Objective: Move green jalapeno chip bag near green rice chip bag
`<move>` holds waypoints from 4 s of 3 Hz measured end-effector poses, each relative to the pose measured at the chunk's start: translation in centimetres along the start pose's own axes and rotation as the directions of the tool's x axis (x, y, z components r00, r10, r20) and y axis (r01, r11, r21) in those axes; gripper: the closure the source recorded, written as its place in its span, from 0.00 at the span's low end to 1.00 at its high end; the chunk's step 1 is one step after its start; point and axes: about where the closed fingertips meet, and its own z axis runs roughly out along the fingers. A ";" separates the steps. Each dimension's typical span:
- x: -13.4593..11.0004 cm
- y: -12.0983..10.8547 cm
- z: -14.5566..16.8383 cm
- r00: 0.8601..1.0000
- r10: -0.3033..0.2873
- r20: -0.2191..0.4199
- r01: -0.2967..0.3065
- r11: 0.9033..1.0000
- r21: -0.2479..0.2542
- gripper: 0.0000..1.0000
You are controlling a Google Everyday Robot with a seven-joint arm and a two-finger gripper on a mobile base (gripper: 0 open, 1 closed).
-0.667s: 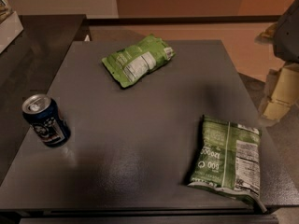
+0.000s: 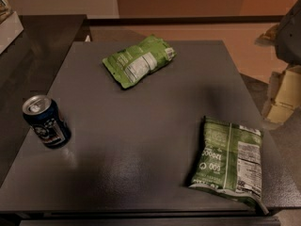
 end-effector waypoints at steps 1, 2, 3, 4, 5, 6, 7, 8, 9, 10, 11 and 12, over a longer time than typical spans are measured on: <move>0.3 1.9 0.9 0.998 -0.060 0.001 0.060 0.997 -0.051 0.00; 0.9 4.3 3.2 0.992 -0.123 -0.007 0.122 0.986 -0.113 0.00; 1.3 6.6 6.0 0.980 -0.198 -0.007 0.194 0.967 -0.163 0.00; 1.2 8.4 8.3 0.959 -0.282 0.029 0.283 0.941 -0.185 0.00; 0.9 9.7 9.7 0.929 -0.365 0.054 0.368 0.906 -0.210 0.00; 0.9 10.4 10.4 0.903 -0.424 0.064 0.426 0.871 -0.244 0.00; 1.0 10.9 10.9 0.883 -0.464 0.068 0.463 0.843 -0.275 0.00; 1.1 11.2 11.1 0.871 -0.486 0.071 0.484 0.825 -0.292 0.16; 1.1 11.3 11.1 0.861 -0.503 0.073 0.500 0.813 -0.298 0.39; 0.9 11.4 10.6 0.854 -0.515 0.073 0.512 0.809 -0.288 0.62; 0.1 10.7 9.2 0.858 -0.509 0.070 0.510 0.825 -0.244 0.85; -1.3 9.0 7.5 0.879 -0.473 0.052 0.474 0.861 -0.184 1.00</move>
Offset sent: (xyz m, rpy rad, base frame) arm -0.0581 0.0079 -0.0875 -0.0495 0.1997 0.2260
